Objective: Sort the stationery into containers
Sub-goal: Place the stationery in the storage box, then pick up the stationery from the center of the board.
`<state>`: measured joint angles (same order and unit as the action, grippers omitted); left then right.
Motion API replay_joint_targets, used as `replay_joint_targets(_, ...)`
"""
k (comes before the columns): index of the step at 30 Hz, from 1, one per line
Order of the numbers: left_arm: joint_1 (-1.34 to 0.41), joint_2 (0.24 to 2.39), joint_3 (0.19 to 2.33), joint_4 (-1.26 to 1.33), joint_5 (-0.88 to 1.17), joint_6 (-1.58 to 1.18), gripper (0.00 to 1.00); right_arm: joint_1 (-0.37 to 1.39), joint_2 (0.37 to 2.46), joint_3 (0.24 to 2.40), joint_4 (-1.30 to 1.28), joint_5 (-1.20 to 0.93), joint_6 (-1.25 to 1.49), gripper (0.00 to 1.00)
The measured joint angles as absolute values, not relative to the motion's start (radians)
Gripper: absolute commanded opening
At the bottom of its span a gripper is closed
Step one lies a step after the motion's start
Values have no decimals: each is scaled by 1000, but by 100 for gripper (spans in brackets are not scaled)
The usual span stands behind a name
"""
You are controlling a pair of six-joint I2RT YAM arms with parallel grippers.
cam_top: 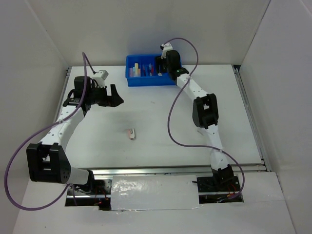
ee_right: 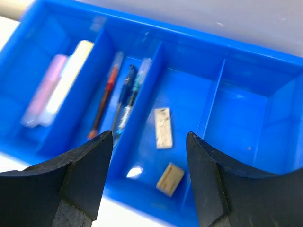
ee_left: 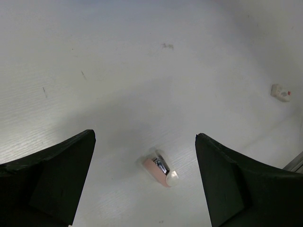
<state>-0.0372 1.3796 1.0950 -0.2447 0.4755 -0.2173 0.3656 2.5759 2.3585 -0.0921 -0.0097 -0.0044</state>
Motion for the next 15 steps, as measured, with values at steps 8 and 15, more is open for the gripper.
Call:
replay_joint_targets(8, -41, 1361, 1108, -329, 538, -60, 99, 303, 2074, 2103, -428, -234, -97, 65)
replay_joint_targets(15, -75, 1279, 1099, -340, 564, 8, 99, 85, 1496, 1594, -709, -303, -291, 60)
